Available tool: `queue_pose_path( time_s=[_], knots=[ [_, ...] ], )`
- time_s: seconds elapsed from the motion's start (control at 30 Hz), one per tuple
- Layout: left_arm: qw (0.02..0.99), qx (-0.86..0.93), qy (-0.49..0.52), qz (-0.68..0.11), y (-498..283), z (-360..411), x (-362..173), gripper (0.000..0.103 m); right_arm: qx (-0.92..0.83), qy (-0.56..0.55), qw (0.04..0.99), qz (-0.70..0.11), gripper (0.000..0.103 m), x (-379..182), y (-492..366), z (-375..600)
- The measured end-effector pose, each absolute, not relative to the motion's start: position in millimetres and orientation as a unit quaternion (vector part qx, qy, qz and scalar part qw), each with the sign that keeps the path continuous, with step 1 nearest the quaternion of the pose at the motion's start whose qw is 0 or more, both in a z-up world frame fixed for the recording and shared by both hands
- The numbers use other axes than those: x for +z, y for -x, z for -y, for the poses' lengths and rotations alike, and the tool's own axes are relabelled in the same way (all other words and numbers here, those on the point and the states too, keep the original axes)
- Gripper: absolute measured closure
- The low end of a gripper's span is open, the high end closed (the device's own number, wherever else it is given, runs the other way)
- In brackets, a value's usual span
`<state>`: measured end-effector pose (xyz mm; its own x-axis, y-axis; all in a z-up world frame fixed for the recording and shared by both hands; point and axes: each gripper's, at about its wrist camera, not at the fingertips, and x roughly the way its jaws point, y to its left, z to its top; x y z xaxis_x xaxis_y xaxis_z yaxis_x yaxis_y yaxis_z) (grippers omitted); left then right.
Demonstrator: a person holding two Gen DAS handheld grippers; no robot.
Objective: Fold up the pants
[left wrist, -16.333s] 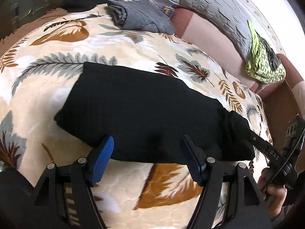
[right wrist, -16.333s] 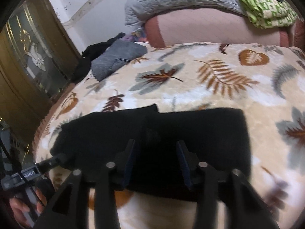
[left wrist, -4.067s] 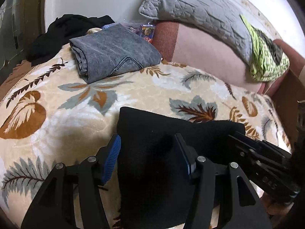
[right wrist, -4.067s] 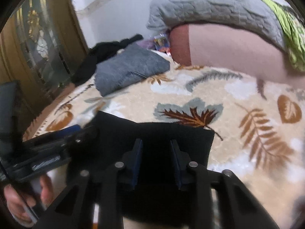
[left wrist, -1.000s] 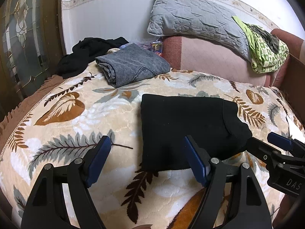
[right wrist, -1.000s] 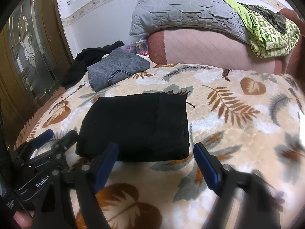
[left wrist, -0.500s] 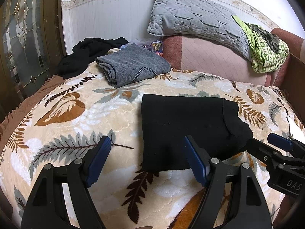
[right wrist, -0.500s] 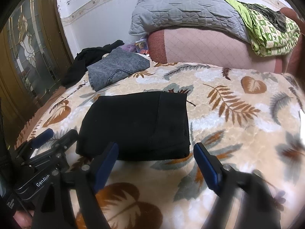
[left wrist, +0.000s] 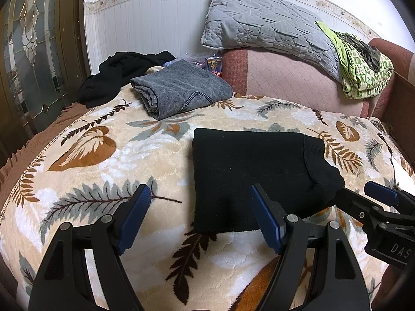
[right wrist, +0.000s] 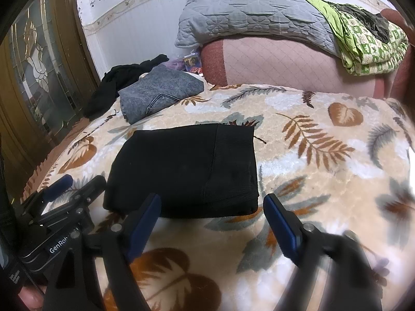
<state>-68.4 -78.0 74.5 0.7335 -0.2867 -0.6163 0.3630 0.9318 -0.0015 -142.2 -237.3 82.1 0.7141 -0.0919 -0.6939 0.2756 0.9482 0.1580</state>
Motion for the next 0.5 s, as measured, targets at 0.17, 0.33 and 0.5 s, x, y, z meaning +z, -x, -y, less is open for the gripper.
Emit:
queue_pose_path(
  time_s=[0.17,0.33,0.5],
  knots=[
    [0.929,-0.175,-0.060,-0.321,68.3,78.1,74.2,0.025,-0.099,-0.124,0.917,-0.367,0.021,81.8,141.2,236.6],
    [0.929,-0.176,-0.063,-0.319,67.9,78.3,74.1,0.025,-0.099,-0.125,0.916,-0.367,0.021,81.7,141.4,236.4],
    [0.929,-0.175,-0.062,-0.319,68.1,78.4,74.0,0.025,-0.100,-0.125,0.916,-0.367,0.021,81.6,141.0,236.3]
  ],
)
